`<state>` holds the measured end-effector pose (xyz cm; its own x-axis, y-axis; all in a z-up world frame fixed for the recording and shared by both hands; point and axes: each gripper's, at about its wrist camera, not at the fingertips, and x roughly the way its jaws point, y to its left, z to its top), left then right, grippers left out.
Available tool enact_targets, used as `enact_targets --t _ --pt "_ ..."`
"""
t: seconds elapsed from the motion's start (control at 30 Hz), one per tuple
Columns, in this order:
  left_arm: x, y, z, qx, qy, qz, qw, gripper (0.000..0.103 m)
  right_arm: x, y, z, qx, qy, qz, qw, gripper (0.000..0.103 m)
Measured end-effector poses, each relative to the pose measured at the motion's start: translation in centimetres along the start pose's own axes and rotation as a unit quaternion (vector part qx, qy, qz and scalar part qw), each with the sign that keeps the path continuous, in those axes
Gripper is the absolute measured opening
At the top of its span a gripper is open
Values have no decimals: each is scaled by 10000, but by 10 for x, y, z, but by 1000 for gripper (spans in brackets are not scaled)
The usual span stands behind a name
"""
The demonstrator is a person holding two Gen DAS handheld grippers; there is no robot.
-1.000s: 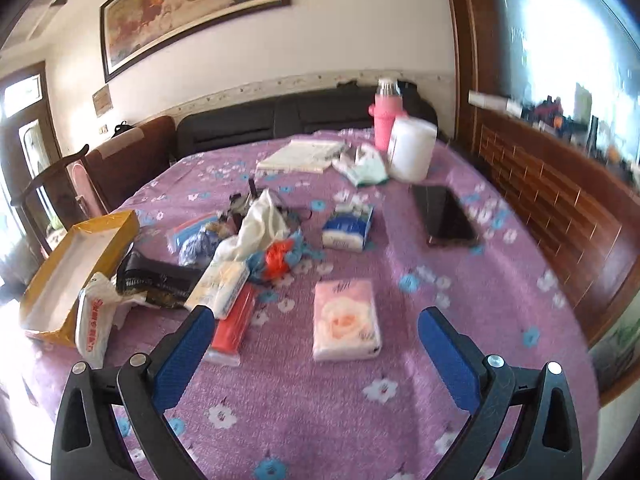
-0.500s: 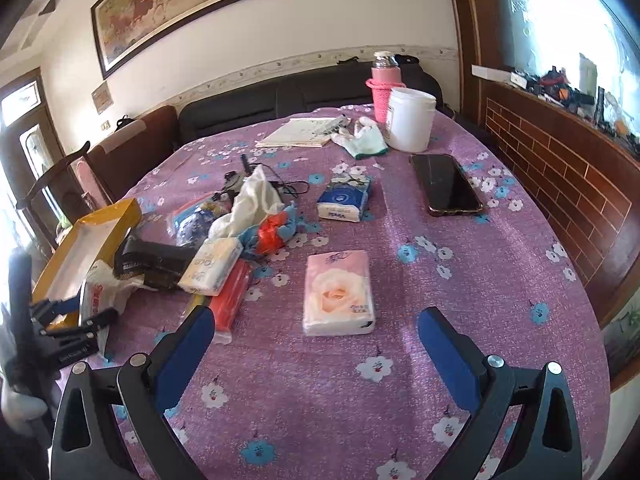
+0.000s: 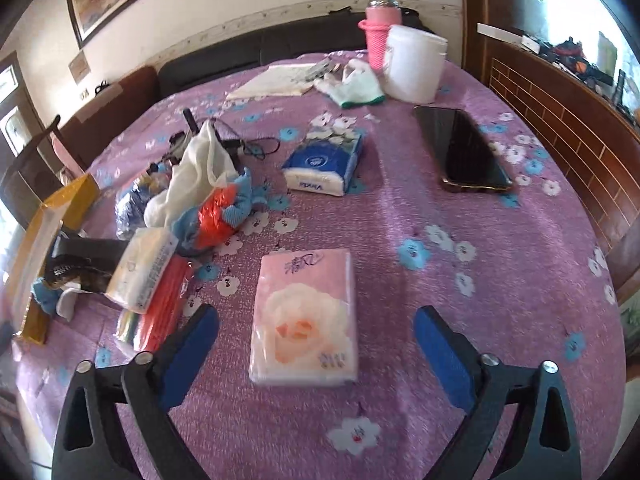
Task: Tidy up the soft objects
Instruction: 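Grasp the white printed tissue pack with the left gripper while the right grasps the pink tissue pack, then carry both tissue packs to the yellow tray and open both grippers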
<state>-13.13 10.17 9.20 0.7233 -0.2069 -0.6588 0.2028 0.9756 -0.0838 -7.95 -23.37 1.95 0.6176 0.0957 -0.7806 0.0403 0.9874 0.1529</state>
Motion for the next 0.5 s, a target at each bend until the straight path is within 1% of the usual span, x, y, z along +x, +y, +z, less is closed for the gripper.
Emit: enact_targets --t 0.03,0.07,0.17,0.23,0.3,0.37,0.43,0.47,0.5 --pt "-5 1 2 -33 -53 -45 10000 40 8 3 1 -52 109 -23 9999 75" --pt "-15 3 5 -75 -118 -115 9998 40 15 5 1 -68 257 -2 9996 55" --pt "-41 7 16 -171 -339 -268 9989 40 10 5 -1 -48 261 114 9996 52" --pt "-62 12 25 -294 -489 -442 9974 40 -13 6 -3 -11 118 332 9994 52" --pt "-88 19 38 -425 -659 -691 9945 40 -42 11 -2 -9 -87 557 9984 52" --pt "-115 24 51 -472 -867 -821 9917 40 -86 17 2 -38 -443 957 9944 52" --pt "-143 27 64 -474 -1128 -920 9882 40 -133 27 7 -169 -913 1242 9879 52" --pt "-158 29 72 -464 -1266 -937 9864 40 -149 32 9 -223 -1074 1339 9849 52" --pt "-168 30 77 -457 -1366 -944 9851 41 -172 39 13 -292 -1308 1472 9800 52"
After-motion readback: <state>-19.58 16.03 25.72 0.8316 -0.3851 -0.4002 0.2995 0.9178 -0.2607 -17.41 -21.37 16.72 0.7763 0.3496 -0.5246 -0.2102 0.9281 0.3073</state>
